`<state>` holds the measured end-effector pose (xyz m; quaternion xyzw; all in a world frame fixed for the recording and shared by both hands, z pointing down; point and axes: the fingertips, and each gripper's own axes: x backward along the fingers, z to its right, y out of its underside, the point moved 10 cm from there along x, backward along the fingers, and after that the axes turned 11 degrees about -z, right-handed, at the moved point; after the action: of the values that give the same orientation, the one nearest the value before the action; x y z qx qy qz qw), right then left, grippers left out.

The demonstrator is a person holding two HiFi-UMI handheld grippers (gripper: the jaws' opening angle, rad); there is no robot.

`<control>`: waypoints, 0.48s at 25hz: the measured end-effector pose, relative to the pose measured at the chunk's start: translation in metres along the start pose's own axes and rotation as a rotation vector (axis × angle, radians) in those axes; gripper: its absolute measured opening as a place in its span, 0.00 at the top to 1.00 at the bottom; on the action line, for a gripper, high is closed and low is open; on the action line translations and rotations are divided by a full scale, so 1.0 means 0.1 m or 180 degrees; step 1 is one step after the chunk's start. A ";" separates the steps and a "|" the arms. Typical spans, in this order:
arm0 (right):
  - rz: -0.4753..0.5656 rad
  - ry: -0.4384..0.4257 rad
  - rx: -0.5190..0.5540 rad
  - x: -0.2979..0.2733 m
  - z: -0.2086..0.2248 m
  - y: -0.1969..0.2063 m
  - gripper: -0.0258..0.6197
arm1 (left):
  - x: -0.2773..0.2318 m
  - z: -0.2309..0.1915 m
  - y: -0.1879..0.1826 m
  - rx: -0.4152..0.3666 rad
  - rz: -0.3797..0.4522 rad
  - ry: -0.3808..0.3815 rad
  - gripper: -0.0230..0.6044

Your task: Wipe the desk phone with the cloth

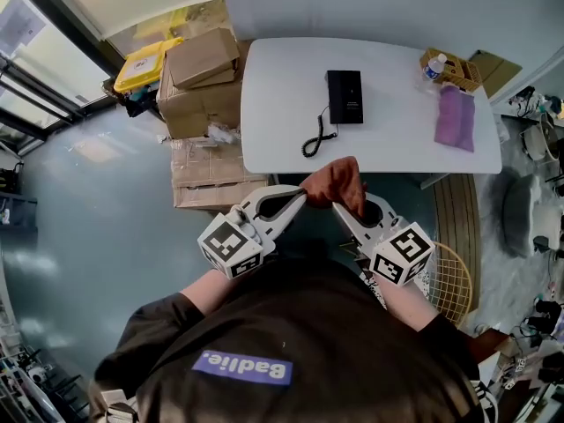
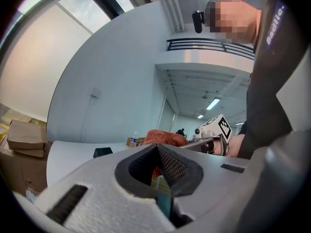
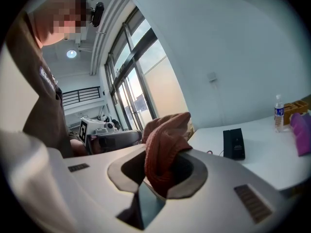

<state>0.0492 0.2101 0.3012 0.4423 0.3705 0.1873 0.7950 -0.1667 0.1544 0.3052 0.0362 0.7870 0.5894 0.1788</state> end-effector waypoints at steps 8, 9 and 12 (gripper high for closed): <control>-0.0005 -0.0072 0.0010 0.04 -0.03 0.02 0.82 | 0.00 0.04 0.00 -0.0001 -0.0025 -0.0026 0.94; -0.0007 -0.0080 0.0010 0.04 -0.04 0.02 0.82 | 0.00 0.04 0.00 -0.0003 -0.0026 -0.0025 0.94; -0.0010 -0.0103 0.0016 0.05 -0.05 0.02 0.82 | -0.02 0.06 -0.01 -0.0010 -0.0031 -0.0014 0.94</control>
<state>0.0489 0.2169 0.2988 0.4467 0.3587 0.1780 0.8000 -0.1632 0.1589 0.3036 0.0334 0.7858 0.5896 0.1835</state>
